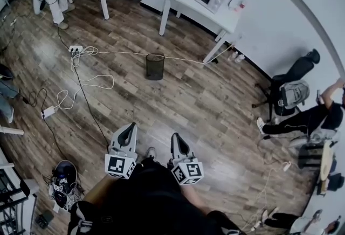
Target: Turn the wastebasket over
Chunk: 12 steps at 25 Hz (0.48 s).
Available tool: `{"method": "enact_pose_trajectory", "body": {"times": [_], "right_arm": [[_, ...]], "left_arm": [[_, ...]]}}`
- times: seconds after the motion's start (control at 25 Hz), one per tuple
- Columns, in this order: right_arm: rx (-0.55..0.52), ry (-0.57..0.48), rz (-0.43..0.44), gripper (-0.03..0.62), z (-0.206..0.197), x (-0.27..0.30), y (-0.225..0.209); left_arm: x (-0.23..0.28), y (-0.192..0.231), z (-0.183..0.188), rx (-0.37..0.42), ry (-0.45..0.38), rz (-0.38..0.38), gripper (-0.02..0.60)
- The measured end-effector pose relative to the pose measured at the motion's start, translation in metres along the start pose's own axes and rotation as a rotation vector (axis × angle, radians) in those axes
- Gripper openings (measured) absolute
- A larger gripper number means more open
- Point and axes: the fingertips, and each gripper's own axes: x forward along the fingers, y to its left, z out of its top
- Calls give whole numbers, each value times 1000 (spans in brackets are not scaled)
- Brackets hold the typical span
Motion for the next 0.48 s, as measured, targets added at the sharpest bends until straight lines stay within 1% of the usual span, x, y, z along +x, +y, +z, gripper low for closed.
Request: {"method": "enact_pose_trajectory", "body": {"times": [0.12,0.24,0.36,0.48], "right_arm": [[5,-8,12,32,3,0,-23],[1,14,26,32,4,5,-38],[10,24,31,32,5,11,-48],[15,37,21,32,2,22,-57]], "left_arm": [[14,-15,-1,16,6,9,32],[25,-23,-2,14,7,29,32],[36,-24,-4,34,2,31,32],[52,-18,-9,25,9,36,32]]}}
